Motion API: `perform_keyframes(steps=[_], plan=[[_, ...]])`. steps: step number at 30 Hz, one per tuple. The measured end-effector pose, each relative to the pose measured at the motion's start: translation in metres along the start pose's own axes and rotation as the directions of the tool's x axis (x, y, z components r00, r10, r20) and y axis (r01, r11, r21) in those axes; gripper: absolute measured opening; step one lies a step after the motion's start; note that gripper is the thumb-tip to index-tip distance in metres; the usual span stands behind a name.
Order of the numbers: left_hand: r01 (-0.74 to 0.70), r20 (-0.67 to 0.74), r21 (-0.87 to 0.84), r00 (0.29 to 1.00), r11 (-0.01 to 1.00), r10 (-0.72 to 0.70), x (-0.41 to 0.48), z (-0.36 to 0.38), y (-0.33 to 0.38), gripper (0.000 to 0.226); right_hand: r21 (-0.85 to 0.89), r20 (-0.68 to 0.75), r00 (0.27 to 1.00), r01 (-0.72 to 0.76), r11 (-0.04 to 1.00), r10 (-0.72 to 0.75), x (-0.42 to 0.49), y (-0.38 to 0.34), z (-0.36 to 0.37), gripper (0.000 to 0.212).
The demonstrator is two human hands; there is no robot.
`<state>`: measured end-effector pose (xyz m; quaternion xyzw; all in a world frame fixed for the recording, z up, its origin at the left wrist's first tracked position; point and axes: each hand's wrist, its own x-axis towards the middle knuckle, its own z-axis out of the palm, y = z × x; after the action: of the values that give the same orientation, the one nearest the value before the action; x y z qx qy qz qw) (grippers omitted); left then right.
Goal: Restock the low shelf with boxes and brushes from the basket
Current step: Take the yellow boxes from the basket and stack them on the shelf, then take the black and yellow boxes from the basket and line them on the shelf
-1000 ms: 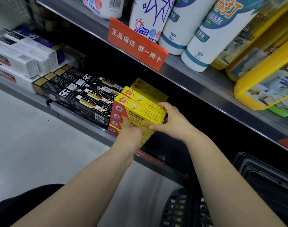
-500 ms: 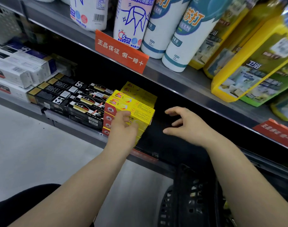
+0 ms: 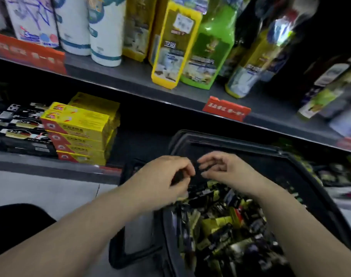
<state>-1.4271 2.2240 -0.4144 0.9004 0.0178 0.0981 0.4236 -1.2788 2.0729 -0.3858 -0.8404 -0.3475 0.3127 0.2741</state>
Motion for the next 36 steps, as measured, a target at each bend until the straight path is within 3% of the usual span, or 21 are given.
perform_keyframes(steps=[7,10,12,16,22,26,30,33,36], plan=[[-0.065,0.274,0.085,0.961,0.994,0.039,0.048,0.068,0.042,0.015,-0.095,-0.055,0.968,-0.249,0.964,0.244,-0.047,0.126,-0.035,0.015],[-0.004,0.407,0.086,0.913,0.996,-0.032,0.074,0.101,0.046,0.018,-0.425,0.017,0.934,-0.315,0.849,0.356,-0.056,0.175,-0.041,0.029],[0.023,0.478,0.093,0.876,0.995,-0.065,0.086,0.122,0.043,0.017,-0.538,0.11,0.9,-0.303,0.787,0.421,-0.062,0.197,-0.043,0.042],[0.053,0.528,0.131,0.841,0.99,-0.115,0.089,0.149,0.032,0.015,-0.489,0.328,0.833,-0.253,0.835,0.445,-0.065,0.219,-0.036,0.051],[0.201,0.532,0.269,0.784,0.942,-0.319,0.081,0.15,0.015,0.01,-0.605,0.287,0.87,-0.159,0.78,0.401,-0.056,0.228,-0.037,0.052],[0.266,0.522,0.206,0.784,0.942,-0.336,0.089,0.147,0.014,0.011,-0.551,0.272,0.894,-0.159,0.819,0.356,-0.07,0.227,-0.035,0.059],[0.195,0.537,0.238,0.79,0.951,-0.296,0.087,0.151,0.015,0.015,-0.303,0.185,0.966,-0.12,0.945,0.182,-0.096,0.221,-0.029,0.042],[0.13,0.586,0.252,0.768,0.959,-0.258,0.086,0.152,0.015,0.013,-0.218,0.134,0.987,-0.058,0.974,0.089,-0.098,0.213,-0.038,0.036],[0.212,0.529,0.249,0.788,0.945,-0.316,0.087,0.151,0.02,0.02,-0.07,0.03,1.0,-0.003,0.998,0.005,-0.093,0.195,-0.051,0.032]])
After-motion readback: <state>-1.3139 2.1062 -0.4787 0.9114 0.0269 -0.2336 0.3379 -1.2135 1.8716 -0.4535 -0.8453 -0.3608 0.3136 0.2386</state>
